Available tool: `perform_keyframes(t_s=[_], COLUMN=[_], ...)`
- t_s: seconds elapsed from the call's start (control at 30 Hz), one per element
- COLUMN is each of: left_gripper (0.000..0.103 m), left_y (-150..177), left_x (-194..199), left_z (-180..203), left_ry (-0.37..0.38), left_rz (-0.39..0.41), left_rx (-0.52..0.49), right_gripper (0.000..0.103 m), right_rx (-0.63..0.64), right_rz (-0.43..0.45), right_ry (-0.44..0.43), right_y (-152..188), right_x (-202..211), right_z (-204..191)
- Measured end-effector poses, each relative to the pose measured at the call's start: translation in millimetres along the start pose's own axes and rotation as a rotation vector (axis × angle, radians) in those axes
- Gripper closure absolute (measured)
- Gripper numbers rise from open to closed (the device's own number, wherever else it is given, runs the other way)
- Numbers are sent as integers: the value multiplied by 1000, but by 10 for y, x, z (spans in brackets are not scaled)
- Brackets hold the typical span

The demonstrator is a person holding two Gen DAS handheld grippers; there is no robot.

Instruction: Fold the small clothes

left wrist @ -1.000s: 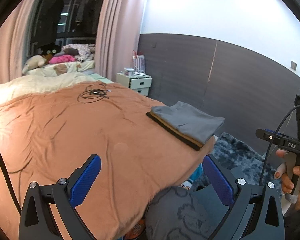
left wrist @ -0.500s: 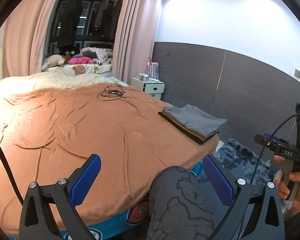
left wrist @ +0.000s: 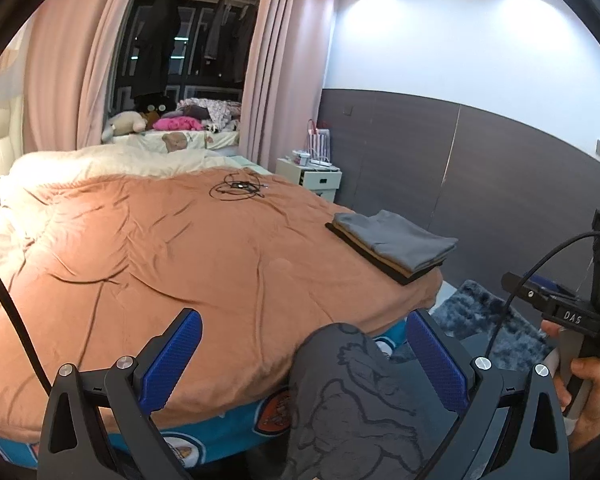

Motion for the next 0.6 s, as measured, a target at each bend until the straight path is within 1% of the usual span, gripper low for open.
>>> perform_keyframes(t_s=[0.33, 0.6], left_gripper=[1, 1], left_y=[63, 29], left_x=[139, 201], left_z=[89, 92], left_ry=[-16, -43], left_rz=[14, 36], left_rx=[1, 2], right_gripper=[0, 0], right_rx=[10, 14], right_rz=[14, 26], right_ry=[-9, -16], right_y=[52, 70], right_x=[148, 185], right_z=[111, 168])
Point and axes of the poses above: each gripper's, at about its wrist camera, not at the fingertips, and x roughly against the way its jaws point, z to its right, y to its underside, the point moved 10 cm from there along -x, roughly the way its jaws point, and after that the axes turned 4 degrees about z, right-handed, at the moved point
